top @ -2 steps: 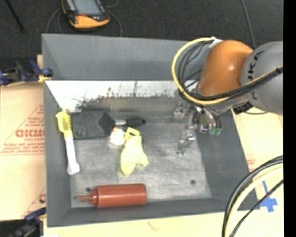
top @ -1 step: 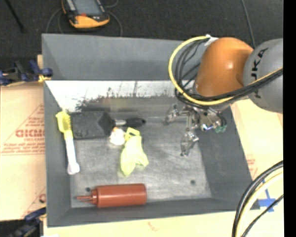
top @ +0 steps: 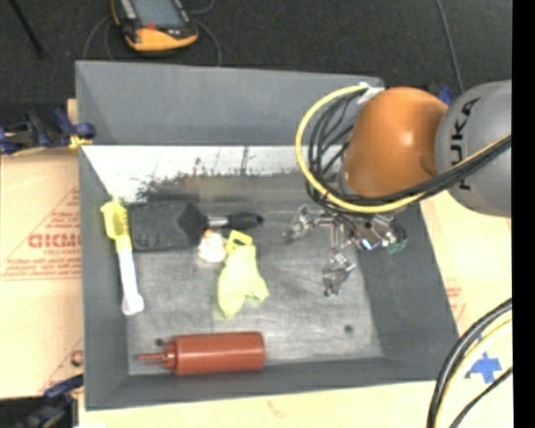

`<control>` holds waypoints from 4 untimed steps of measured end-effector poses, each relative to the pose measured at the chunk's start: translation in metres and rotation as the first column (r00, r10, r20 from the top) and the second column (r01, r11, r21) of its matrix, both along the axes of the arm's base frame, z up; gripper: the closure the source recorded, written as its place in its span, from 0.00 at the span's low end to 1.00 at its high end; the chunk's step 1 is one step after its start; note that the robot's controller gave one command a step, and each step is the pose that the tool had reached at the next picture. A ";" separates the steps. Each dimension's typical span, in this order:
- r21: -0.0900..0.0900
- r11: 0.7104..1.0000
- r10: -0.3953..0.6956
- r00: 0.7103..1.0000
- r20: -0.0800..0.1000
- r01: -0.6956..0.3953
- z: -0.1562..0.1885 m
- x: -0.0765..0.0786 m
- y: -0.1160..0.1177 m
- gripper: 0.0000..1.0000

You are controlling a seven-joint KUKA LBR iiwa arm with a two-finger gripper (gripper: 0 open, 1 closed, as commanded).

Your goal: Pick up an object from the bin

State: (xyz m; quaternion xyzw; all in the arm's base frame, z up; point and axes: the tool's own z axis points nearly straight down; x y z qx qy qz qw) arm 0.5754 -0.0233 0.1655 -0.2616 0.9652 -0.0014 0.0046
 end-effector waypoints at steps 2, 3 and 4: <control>0.003 0.983 -0.181 0.983 -0.006 0.181 -0.007 -0.008 -0.001 0.00; -0.001 1.000 0.013 1.000 -0.008 -0.013 0.018 -0.039 0.051 0.00; 0.003 0.981 0.192 0.981 -0.003 -0.192 0.006 -0.041 0.075 0.00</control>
Offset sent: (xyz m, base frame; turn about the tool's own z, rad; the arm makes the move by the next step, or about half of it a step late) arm -0.0058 -0.0272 0.0005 -0.1421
